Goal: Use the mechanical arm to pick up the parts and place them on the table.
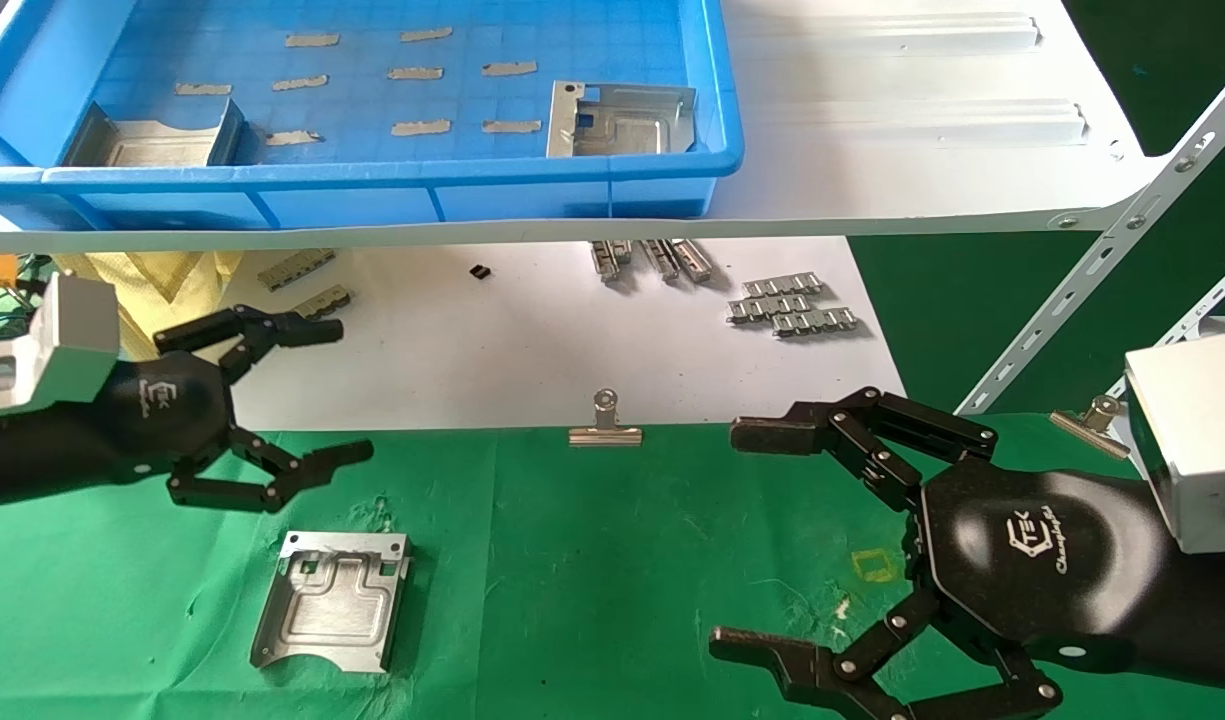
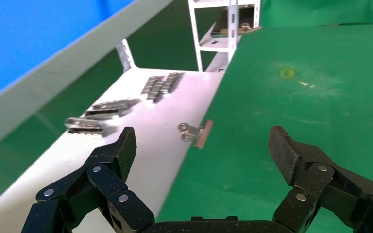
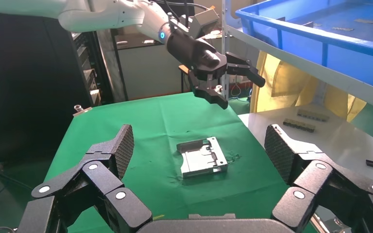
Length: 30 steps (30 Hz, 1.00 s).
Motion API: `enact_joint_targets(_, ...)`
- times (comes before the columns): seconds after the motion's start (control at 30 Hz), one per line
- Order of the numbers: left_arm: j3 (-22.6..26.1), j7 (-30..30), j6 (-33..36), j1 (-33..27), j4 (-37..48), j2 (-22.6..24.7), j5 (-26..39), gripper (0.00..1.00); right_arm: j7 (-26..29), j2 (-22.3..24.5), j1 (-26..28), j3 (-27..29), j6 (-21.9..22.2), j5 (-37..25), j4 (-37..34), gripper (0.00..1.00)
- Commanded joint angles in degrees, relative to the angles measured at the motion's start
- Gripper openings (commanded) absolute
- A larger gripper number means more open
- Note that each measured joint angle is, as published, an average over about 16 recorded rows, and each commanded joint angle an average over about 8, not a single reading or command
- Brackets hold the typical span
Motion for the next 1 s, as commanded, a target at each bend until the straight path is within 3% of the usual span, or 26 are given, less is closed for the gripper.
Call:
enact_joint_targets(0.03, -1.1, -1.4, -0.2, 1.1, -2.0, -0.3, -0.2, 1.0, 0.0, 0.0, 0.0, 0.0, 0.0, 0.0, 0.0, 1.0)
enact_joint_targets(1.0, -17.3, -21.3, -3.2, 17.4, -31.3, -4.6, -3.5, 1.0, 0.0, 0.0, 0.0, 0.0, 0.0, 0.0, 0.0, 1.0)
